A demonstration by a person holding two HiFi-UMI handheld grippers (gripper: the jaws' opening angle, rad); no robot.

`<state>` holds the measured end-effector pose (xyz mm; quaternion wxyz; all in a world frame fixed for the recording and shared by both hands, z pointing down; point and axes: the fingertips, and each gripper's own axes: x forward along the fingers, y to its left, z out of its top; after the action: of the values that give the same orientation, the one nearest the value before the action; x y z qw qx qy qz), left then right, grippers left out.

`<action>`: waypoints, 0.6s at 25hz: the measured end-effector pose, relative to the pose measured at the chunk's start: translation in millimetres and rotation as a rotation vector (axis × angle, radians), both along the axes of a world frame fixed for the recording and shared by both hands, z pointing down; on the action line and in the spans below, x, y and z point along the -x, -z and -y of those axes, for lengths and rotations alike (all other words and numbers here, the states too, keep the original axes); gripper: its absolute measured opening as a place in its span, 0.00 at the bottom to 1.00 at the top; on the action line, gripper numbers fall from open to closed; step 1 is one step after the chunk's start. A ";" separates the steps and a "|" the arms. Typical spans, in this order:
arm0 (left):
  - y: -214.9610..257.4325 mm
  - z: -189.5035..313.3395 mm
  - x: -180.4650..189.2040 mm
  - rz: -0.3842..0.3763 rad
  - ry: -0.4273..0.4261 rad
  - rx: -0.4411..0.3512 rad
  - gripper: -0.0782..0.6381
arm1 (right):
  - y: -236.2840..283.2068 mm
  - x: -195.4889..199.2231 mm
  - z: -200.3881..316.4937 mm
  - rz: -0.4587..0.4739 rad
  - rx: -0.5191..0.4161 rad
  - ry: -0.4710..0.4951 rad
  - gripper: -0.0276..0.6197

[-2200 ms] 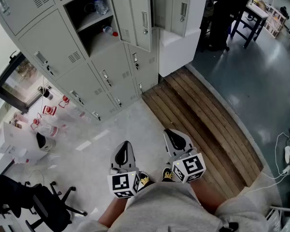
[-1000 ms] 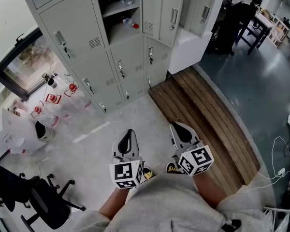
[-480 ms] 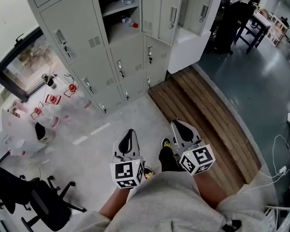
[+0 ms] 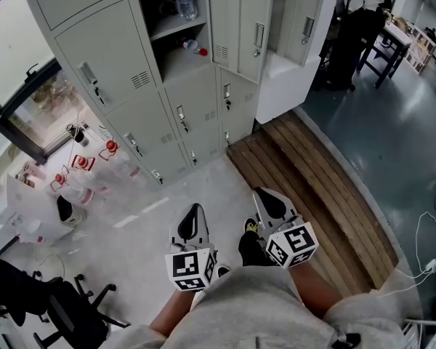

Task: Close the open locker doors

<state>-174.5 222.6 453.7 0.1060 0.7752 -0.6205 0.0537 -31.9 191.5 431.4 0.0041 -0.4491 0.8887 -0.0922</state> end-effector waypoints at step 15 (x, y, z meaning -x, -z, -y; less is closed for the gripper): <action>4.0 120.3 -44.4 0.029 -0.044 0.012 0.12 | -3.4 -44.3 119.1 0.010 0.015 -0.029 0.09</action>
<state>-130.1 102.4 449.8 0.1006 0.7872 -0.6043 0.0712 12.4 72.4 434.8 0.0068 -0.4616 0.8813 -0.1010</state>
